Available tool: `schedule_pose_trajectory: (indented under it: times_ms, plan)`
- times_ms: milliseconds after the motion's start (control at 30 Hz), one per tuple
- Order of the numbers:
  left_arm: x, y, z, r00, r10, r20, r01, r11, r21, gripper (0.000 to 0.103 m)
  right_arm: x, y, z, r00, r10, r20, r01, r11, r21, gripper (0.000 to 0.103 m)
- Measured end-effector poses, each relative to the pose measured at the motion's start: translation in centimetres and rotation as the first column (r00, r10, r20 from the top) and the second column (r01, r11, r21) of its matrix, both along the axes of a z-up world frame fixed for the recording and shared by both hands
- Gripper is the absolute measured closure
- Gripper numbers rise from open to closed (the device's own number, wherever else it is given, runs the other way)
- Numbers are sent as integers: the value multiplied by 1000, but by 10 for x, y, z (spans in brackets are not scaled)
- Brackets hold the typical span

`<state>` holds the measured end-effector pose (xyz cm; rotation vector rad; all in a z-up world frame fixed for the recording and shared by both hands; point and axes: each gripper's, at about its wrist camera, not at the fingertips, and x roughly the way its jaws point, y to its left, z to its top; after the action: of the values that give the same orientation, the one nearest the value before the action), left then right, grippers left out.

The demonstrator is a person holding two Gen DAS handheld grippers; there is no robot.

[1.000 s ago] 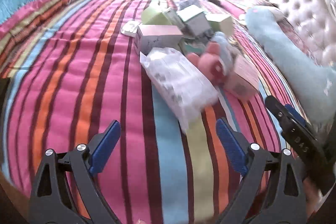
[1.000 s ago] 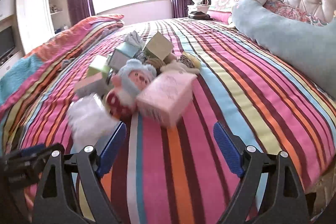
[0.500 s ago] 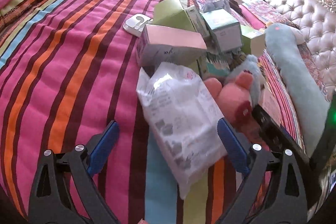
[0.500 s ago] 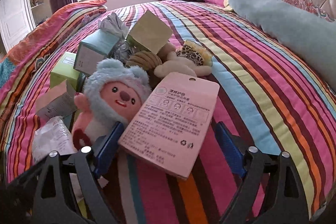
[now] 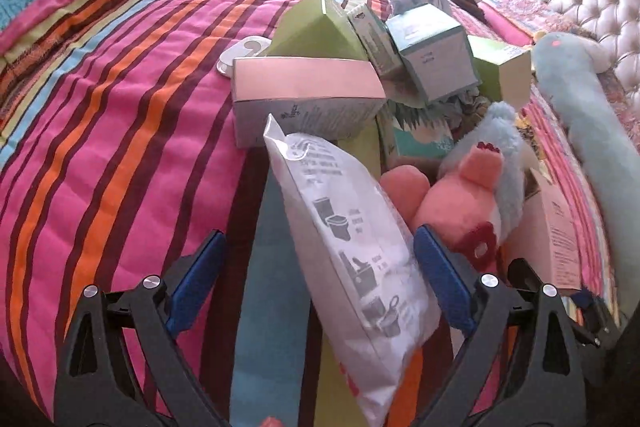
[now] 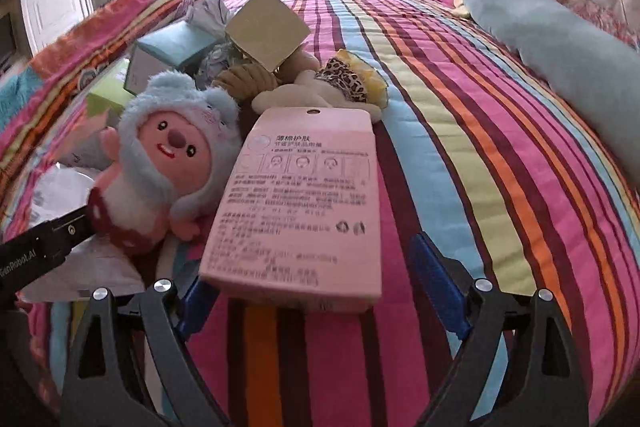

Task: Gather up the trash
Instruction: 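Grasp the white plastic bag with left gripper while right grasps the pink card box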

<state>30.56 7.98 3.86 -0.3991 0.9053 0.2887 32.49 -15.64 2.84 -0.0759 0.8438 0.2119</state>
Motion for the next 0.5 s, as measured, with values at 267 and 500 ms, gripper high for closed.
schedule_pose_trajectory:
  times_ms: [267,500]
  plan:
    - [-12,1,2,992,-90,94,93,995,-30,64,0,4,-3,999,44,-23,-44,999,-10,42]
    - [-65,10,14,977,-145,154,148,989,-9,64,-32,-17,8,997,75,-12,-73,990,118,42]
